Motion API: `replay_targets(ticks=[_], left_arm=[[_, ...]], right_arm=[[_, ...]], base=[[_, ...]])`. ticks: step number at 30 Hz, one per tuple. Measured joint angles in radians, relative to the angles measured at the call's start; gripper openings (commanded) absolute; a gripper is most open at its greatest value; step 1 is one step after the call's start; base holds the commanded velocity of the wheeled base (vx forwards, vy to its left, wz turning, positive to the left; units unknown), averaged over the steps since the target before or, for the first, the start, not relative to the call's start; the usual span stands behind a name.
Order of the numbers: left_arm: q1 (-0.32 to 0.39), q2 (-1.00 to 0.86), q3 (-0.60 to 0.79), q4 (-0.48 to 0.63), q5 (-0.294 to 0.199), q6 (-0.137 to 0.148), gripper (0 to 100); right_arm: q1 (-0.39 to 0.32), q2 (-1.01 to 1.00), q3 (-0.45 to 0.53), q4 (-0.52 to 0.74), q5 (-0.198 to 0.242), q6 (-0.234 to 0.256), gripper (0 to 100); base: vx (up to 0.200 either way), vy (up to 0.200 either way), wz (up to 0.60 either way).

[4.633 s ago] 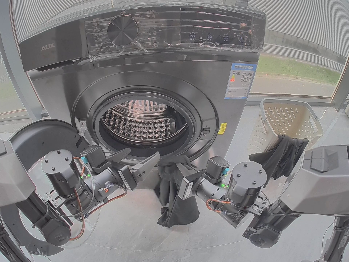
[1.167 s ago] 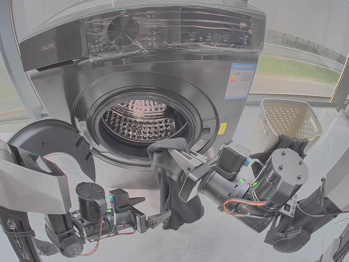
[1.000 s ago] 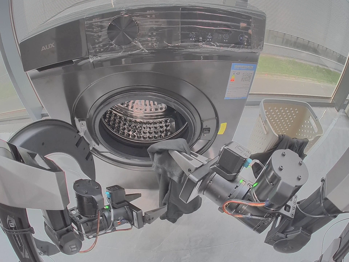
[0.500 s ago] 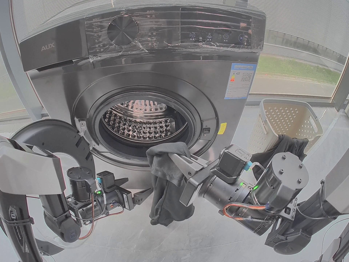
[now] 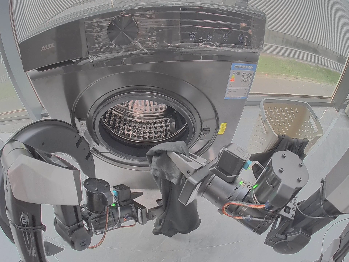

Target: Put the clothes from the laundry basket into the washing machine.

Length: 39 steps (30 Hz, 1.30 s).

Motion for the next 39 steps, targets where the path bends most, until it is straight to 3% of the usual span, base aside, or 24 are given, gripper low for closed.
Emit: replay_targets(ticks=[5,14,22,29,39], left_arm=[[-0.044,0.002,0.005,0.0,0.002,0.005,100],[-0.058,0.041,-0.03,0.0,0.013,0.02,100],[0.033,-0.013,0.021,0.0,0.014,0.021,100],[0.113,-0.05,0.047,0.0,0.009,0.071,100],[0.136,0.056,-0.07,0.001,0.02,0.095,100]], right_arm=[[0.004,0.002,-0.007,-0.004,0.001,0.0,0],[0.007,0.007,-0.009,-0.008,0.001,0.0,0],[-0.007,0.008,0.001,-0.008,0.001,-0.001,0],[-0.013,0.008,0.004,-0.008,0.001,-0.001,0],[0.012,0.008,0.002,-0.01,0.007,-0.001,0]], base=[[0.0,0.0,0.0],[0.0,0.0,0.0],[0.0,0.0,0.0],[0.0,0.0,0.0],[0.0,0.0,0.0]])
